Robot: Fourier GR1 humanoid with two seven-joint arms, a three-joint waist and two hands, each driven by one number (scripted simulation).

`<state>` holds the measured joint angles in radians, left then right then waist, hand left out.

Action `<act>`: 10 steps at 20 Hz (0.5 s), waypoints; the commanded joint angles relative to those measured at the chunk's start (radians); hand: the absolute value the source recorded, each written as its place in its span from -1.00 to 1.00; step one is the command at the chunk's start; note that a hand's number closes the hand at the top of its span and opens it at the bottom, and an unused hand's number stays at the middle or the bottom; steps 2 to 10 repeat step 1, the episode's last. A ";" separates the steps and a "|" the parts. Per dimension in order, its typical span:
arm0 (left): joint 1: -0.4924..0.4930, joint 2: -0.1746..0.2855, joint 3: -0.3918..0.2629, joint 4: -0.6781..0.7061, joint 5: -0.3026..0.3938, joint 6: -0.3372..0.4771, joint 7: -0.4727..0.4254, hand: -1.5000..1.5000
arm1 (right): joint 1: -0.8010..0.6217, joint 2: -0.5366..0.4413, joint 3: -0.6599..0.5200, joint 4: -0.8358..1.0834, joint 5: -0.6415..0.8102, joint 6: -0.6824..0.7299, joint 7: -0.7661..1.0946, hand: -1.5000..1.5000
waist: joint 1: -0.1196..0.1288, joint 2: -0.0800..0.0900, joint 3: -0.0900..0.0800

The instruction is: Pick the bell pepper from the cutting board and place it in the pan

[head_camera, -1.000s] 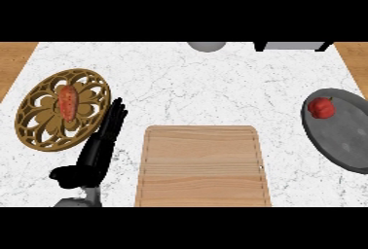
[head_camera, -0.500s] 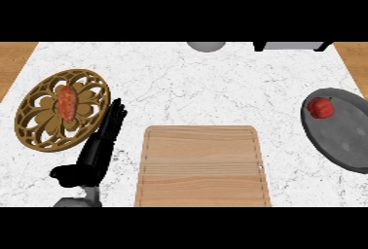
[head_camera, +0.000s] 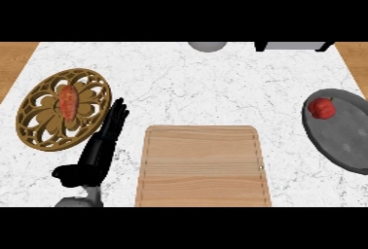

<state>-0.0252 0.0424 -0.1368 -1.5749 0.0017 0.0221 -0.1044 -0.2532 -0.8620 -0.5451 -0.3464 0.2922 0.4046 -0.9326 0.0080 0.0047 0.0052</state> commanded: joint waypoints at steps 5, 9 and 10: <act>0.003 -0.012 -0.012 0.012 -0.007 0.002 -0.005 0.00 | 0.024 0.009 0.014 -0.002 -0.003 0.094 -0.210 -1.00 | -0.001 -0.001 0.000; 0.003 -0.012 -0.012 0.012 -0.007 0.002 -0.005 0.00 | 0.024 0.009 0.014 -0.002 -0.003 0.094 -0.210 -1.00 | -0.001 -0.001 0.000; 0.003 -0.012 -0.012 0.012 -0.007 0.002 -0.005 0.00 | 0.024 0.009 0.014 -0.002 -0.003 0.094 -0.210 -1.00 | -0.001 -0.001 0.000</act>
